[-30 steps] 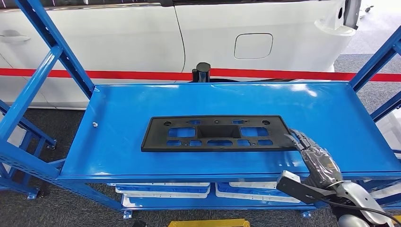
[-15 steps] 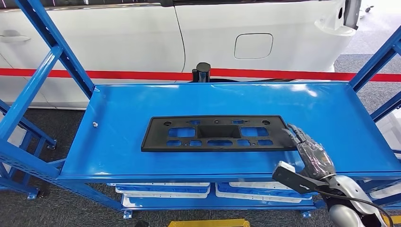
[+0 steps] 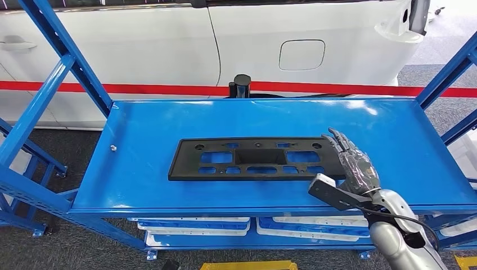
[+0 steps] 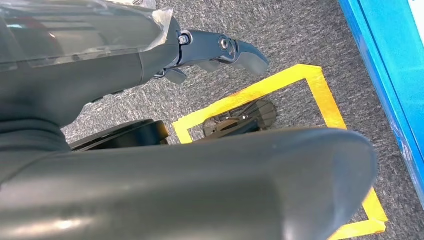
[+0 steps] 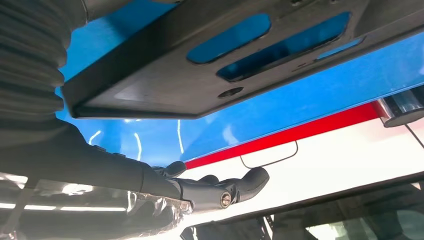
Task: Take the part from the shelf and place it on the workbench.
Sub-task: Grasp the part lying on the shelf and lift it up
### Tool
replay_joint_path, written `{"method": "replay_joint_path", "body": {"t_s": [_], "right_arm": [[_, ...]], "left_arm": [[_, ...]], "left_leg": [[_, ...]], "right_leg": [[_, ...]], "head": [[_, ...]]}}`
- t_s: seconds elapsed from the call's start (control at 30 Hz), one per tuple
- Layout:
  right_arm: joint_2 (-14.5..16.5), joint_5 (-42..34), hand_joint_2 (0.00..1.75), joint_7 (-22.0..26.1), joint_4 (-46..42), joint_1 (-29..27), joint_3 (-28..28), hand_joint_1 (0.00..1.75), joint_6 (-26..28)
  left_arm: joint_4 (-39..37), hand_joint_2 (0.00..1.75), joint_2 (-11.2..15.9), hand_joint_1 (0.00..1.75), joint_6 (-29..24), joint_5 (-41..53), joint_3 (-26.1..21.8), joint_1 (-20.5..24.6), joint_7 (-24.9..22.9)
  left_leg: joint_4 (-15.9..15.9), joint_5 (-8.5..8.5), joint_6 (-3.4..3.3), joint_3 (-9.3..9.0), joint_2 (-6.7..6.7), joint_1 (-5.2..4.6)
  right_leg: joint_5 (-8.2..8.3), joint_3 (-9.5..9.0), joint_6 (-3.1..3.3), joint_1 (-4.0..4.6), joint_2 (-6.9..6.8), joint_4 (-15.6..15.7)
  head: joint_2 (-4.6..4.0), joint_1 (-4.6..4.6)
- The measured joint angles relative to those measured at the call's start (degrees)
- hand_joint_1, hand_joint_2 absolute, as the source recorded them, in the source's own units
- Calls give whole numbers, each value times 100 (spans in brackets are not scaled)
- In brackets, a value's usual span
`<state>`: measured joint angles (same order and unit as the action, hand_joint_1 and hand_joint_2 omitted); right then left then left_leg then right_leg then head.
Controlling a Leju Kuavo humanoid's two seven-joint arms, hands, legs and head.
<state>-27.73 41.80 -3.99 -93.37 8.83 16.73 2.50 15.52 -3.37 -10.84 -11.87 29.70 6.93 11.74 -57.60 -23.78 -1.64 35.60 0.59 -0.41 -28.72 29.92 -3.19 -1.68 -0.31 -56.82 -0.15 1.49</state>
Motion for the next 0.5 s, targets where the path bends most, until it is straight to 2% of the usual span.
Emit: {"method": "replay_joint_path", "body": {"t_s": [0.5], "right_arm": [[322, 62, 175, 23, 501, 487, 286, 0, -7]], "left_arm": [[33, 0, -34, 0, -13, -11, 83, 11, -72]], "left_leg": [[0, 1, 0, -1, 0, 0]], "right_leg": [[0, -3, 0, 0, 0, 0]], "head": [[0, 0]]}}
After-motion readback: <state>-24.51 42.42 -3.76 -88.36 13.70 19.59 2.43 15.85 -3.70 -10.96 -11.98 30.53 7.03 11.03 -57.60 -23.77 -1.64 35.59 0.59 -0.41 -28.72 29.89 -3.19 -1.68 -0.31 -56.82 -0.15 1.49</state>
